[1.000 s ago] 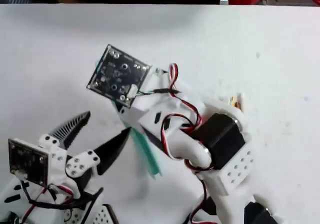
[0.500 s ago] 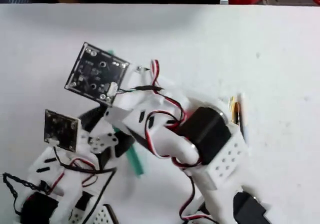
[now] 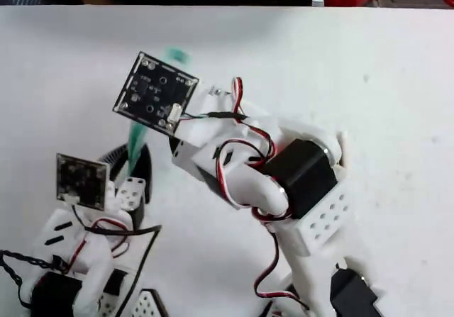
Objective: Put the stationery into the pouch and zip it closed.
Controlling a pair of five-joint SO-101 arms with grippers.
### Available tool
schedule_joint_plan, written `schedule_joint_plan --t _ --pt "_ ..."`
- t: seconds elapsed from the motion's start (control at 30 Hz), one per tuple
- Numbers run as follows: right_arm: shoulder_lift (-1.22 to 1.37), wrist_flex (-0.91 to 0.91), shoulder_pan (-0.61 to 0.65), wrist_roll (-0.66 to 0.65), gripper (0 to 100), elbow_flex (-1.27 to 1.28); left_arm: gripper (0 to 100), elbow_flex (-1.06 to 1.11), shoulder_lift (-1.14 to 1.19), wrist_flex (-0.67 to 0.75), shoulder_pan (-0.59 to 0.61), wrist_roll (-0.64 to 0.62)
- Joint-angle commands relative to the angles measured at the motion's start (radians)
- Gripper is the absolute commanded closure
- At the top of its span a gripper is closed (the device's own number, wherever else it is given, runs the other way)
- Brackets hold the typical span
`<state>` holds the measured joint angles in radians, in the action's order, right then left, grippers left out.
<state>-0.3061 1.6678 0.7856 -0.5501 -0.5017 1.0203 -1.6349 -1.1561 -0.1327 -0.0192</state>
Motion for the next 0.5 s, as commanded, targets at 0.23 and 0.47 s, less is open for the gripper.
schedule_joint_plan --t 0.23,0.47 --pt "0.071 -0.285 -0.143 -0.017 98.1 0.107 98 0.051 -0.004 0.002 0.013 0.069" --pt "0.147 -0.527 -0.245 -0.018 98.1 0.109 98 0.087 -0.004 0.002 -0.047 0.074"
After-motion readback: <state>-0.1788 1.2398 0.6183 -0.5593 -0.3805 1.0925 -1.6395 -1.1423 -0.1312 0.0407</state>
